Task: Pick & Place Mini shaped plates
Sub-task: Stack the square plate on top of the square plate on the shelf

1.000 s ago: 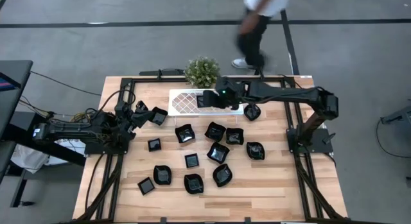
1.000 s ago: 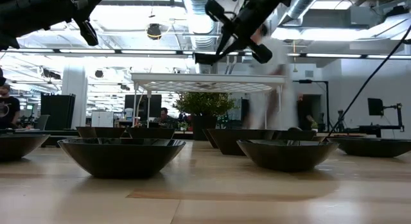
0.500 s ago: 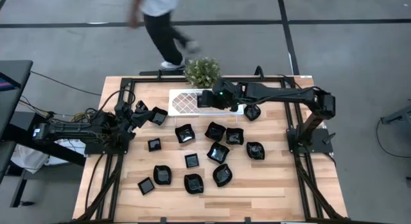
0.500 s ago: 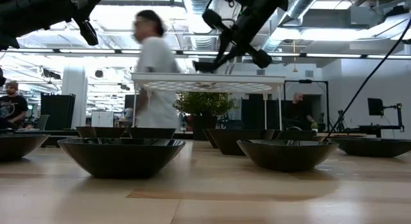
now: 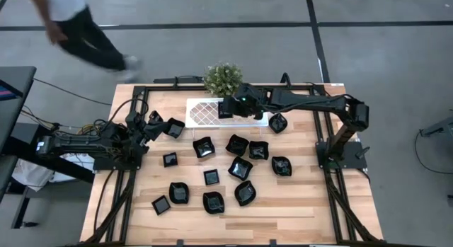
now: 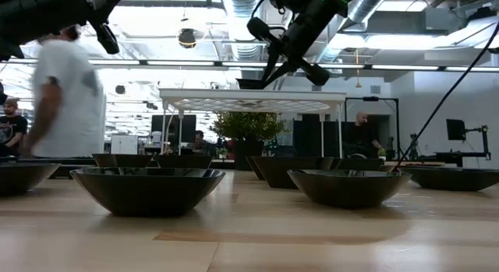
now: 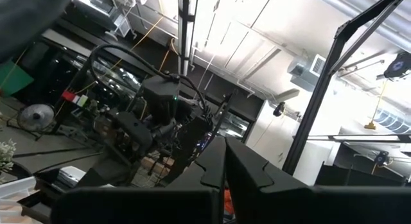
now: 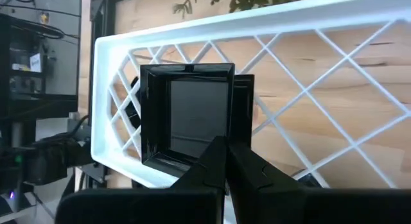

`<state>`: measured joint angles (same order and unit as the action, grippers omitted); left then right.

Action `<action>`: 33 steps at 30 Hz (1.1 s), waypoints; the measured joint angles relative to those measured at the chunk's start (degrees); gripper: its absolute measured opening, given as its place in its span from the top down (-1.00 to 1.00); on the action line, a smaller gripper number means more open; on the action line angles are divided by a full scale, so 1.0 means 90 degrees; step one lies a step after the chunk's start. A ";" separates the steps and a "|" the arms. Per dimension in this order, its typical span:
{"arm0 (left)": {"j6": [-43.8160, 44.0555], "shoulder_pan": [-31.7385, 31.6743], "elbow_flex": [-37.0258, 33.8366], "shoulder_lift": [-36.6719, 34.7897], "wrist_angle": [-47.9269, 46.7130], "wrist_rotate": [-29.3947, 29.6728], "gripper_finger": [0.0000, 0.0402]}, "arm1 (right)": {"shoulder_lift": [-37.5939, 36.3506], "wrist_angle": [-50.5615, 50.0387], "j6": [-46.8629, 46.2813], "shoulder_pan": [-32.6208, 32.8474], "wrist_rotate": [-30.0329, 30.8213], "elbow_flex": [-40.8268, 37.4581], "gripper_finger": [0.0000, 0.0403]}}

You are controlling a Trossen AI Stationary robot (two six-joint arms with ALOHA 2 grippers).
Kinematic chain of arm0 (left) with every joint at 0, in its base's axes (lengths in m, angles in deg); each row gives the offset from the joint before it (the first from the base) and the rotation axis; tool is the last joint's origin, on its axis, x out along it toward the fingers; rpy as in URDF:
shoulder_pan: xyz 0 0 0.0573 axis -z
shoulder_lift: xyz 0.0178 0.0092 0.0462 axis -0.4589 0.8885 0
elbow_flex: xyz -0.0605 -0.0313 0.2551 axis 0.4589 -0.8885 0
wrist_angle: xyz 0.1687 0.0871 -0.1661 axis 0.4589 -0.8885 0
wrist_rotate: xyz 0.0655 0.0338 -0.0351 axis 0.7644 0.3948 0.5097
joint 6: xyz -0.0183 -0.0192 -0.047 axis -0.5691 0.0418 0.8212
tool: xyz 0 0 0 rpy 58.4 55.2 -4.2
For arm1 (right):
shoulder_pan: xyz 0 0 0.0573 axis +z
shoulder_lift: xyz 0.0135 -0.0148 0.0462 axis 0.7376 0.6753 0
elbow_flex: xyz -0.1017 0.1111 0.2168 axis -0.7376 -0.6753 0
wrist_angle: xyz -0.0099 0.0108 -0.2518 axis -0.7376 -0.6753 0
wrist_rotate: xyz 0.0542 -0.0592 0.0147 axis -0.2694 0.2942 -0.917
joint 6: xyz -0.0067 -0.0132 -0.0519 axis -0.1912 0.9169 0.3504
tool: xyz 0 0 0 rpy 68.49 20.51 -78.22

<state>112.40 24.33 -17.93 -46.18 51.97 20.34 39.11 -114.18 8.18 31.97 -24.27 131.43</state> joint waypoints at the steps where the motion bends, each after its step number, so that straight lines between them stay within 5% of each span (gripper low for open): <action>1: -0.0023 -0.0002 0.0000 0.0002 0.0002 0.0000 0.94 | 0.0000 0.0018 0.0002 -0.0007 0.0002 0.0000 1.00; 33: -0.0047 -0.0002 0.0000 0.0002 0.0058 0.0000 0.94 | 0.0056 0.0017 0.0236 -0.0038 -0.0143 0.0000 0.81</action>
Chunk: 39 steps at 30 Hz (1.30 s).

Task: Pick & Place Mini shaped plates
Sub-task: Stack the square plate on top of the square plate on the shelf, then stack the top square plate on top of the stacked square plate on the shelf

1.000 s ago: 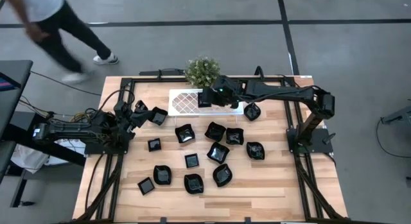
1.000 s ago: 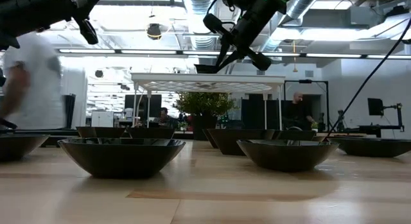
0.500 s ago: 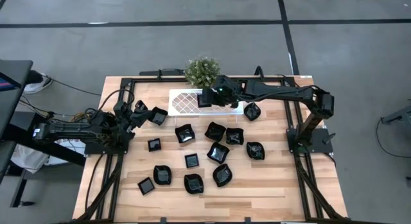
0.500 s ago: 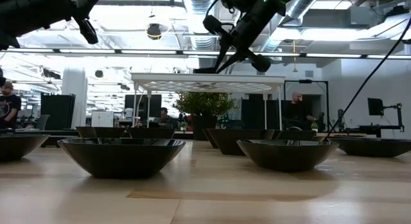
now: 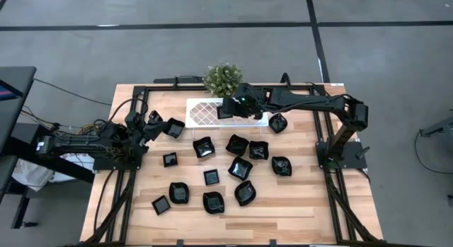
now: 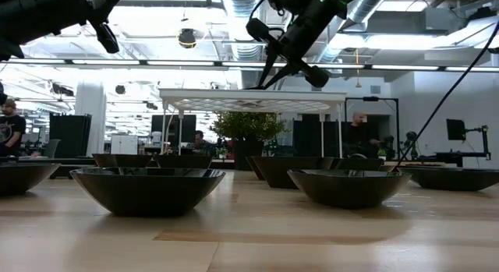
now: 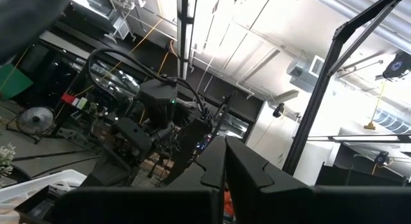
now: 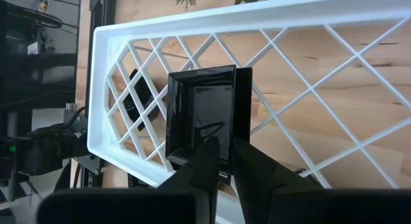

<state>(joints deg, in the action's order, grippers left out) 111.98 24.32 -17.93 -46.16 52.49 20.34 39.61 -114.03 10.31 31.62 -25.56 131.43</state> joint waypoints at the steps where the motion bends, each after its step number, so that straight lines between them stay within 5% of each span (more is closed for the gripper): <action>1: 0.0000 0.0002 0.0000 -0.0002 0.0000 0.0000 0.94 | -0.0007 -0.0004 0.0000 -0.0001 0.0000 0.0000 0.81; 12: 0.0000 0.0000 0.0000 0.0000 0.0071 0.0000 0.94 | -0.0610 -0.0188 -0.0053 -0.0097 -0.0022 0.0000 0.81; 20: 0.0001 0.0001 0.0000 -0.0002 0.0104 0.0000 0.94 | -0.1812 -0.0410 0.0649 0.0264 -0.0067 -0.0002 0.82; 28: 0.0046 0.0002 0.0000 -0.0002 0.0102 0.0000 0.94 | -0.2577 -0.2233 0.1486 0.1482 0.0055 -0.0002 0.89; 39: 0.0090 0.0001 0.0000 0.0000 0.0174 -0.0002 0.94 | -0.2487 -0.2811 0.1419 0.3663 0.1537 -0.0308 0.97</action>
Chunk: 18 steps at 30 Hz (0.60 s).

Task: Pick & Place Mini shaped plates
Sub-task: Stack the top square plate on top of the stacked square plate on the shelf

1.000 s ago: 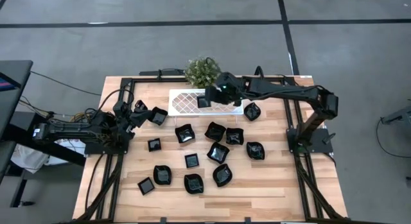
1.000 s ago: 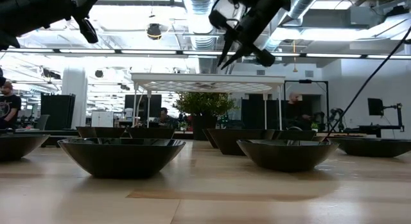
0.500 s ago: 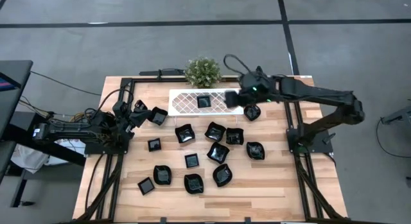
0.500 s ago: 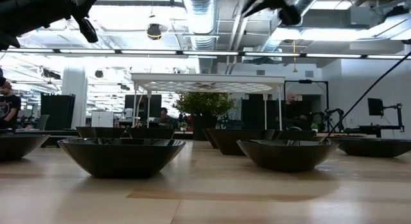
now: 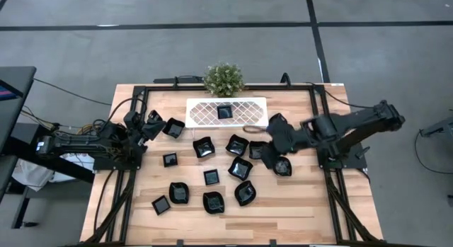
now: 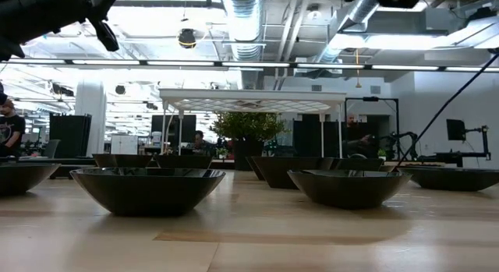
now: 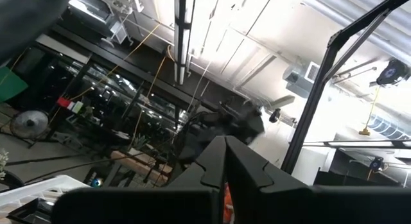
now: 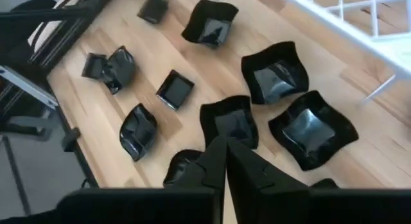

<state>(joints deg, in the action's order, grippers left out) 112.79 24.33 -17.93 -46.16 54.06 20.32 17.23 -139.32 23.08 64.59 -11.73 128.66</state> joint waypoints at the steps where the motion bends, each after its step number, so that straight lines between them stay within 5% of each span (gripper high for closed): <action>1: 0.0086 0.0000 0.0000 0.0000 0.0050 0.0000 0.94 | -0.0017 -0.0069 -0.0178 0.0150 0.0187 -0.0073 0.97; 12: 0.0475 0.0060 0.0084 0.0002 0.0368 -0.0310 0.94 | -0.0623 -0.0517 -0.2112 0.1455 0.1305 -0.1341 1.00; 18: -0.0311 0.0494 0.0670 0.0200 0.0302 -0.0316 0.94 | -0.1243 -0.0175 -0.2651 0.2026 0.2069 -0.2034 1.00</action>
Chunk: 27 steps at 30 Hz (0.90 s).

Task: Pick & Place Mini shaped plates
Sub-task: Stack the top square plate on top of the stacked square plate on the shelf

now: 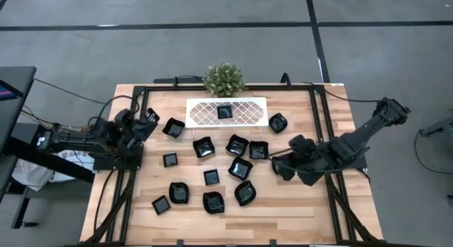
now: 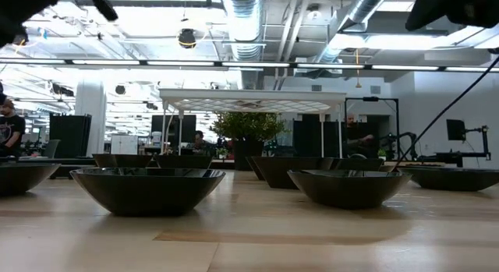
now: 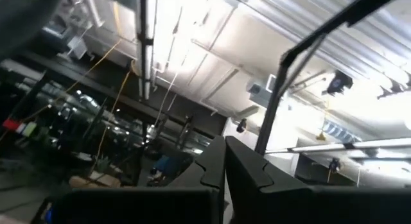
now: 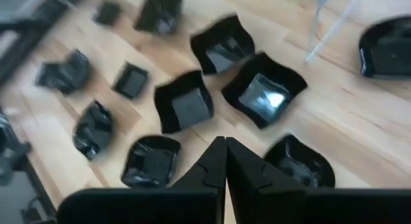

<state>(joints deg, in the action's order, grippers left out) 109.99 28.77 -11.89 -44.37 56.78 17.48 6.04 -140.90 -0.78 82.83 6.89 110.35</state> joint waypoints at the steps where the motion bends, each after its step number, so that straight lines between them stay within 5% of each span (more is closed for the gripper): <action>1: -0.0099 0.0080 0.0148 0.0094 -0.0051 0.0000 0.94 | -0.0147 0.0171 -0.0006 0.0065 0.0172 -0.0112 1.00; 12: -0.0332 0.0586 0.1861 0.1811 -0.1833 0.0002 0.94 | -0.1952 0.1390 0.1559 0.0237 0.1755 -0.0745 1.00; 19: 0.0012 0.0777 0.2705 0.2533 -0.3323 -0.0034 0.94 | -0.2629 0.1974 0.3004 0.0237 0.2067 -0.0745 1.00; 27: 0.0472 0.0797 0.2926 0.2494 -0.4891 -0.0040 0.94 | -0.3101 0.2350 0.3347 0.0232 0.2116 -0.1125 1.00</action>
<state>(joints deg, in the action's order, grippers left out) 114.24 35.94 14.44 -21.92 12.76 17.12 -21.87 -119.75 29.34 84.91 25.93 100.22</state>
